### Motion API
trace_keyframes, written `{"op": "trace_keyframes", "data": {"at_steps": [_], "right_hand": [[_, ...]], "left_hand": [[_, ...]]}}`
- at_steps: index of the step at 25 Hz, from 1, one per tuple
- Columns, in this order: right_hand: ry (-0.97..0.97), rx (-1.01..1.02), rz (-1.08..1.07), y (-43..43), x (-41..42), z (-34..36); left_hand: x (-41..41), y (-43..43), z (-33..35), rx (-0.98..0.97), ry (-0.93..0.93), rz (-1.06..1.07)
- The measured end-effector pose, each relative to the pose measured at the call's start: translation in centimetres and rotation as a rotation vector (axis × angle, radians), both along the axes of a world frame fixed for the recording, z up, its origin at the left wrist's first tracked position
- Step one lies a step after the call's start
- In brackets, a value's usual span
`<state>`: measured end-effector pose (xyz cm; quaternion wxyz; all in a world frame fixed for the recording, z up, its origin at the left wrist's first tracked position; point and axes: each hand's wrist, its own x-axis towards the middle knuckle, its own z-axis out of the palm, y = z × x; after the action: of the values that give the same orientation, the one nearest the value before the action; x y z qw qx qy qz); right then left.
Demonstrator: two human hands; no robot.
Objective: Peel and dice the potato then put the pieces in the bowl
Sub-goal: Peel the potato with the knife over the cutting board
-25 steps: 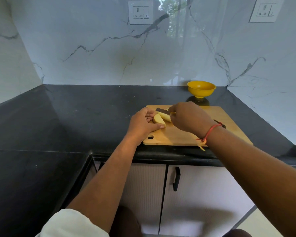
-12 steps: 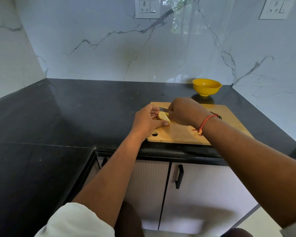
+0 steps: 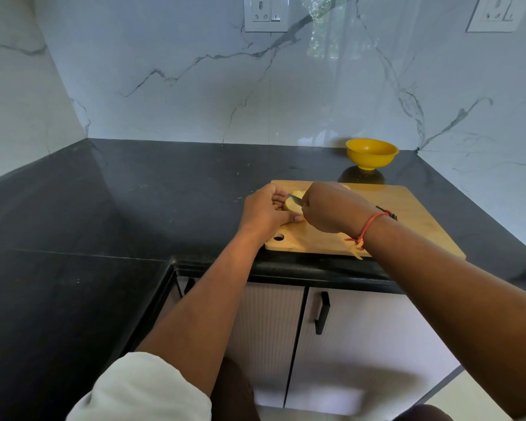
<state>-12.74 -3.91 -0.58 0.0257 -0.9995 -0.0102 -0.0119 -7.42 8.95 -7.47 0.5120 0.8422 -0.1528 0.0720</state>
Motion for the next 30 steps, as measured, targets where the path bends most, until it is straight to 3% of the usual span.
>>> {"op": "trace_keyframes", "data": {"at_steps": [18, 23, 30], "right_hand": [[0.061, -0.003, -0.017, -2.1, -6.3, -0.9], [0.089, -0.138, 0.023, -3.1, -8.1, -1.2], [-0.081, -0.307, 0.012, -4.9, -8.6, -2.2]], "left_hand": [[0.3, 0.0, -0.1, 0.012, -0.003, 0.006], [0.4, 0.1, -0.1, 0.004, 0.023, -0.026], [0.4, 0.4, -0.1, -0.021, 0.064, -0.068]]}}
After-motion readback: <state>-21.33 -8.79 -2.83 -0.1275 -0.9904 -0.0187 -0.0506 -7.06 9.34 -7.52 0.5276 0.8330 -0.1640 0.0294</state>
